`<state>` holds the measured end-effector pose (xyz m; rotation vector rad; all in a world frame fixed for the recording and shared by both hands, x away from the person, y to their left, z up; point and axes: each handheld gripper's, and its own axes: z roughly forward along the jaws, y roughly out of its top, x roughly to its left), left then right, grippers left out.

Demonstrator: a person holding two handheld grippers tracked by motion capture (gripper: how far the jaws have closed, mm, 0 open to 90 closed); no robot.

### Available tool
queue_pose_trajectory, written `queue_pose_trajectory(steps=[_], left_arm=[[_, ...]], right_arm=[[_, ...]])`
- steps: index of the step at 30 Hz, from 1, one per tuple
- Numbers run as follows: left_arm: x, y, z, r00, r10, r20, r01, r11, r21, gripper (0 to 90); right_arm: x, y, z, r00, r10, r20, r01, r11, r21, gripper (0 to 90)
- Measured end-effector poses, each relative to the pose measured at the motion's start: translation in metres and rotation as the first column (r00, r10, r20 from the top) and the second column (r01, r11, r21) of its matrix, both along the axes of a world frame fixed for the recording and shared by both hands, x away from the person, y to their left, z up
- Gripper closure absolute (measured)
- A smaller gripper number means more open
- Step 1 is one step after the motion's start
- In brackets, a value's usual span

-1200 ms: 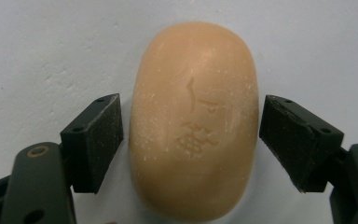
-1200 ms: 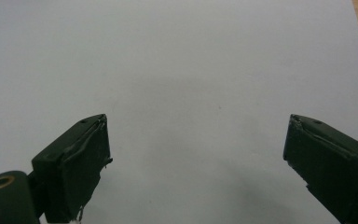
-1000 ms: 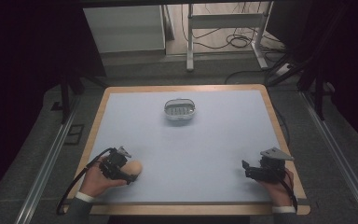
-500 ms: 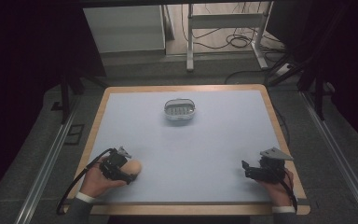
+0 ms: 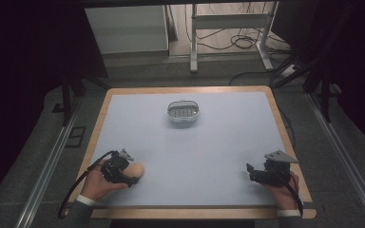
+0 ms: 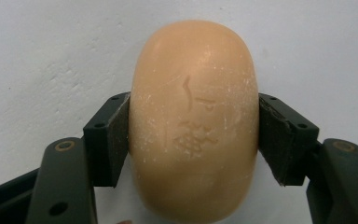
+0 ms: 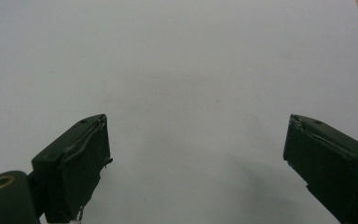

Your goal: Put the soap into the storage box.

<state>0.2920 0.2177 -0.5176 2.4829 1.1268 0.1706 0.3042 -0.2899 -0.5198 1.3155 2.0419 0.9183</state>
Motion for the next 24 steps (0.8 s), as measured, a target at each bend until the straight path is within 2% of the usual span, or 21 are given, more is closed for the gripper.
queue_pose_trajectory(steps=[4, 13, 24], left_arm=[[0.001, 0.000, 0.008, 1.0000, -0.007, 0.007, 0.007, 0.9998, -0.019, 32.6], [0.008, -0.003, 0.023, 0.9994, -0.028, 0.021, 0.028, 0.9991, -0.030, 32.6], [0.023, -0.011, 0.028, 0.9987, -0.049, 0.014, 0.050, 0.9982, -0.032, 32.6]], right_arm=[[0.000, 0.000, 0.000, 1.0000, -0.001, 0.001, 0.001, 1.000, 0.001, 7.0], [0.000, -0.001, 0.000, 1.0000, -0.003, 0.002, 0.003, 1.000, -0.001, 7.0], [0.000, -0.002, -0.001, 0.9999, -0.010, -0.005, 0.010, 1.000, -0.004, 7.0]])
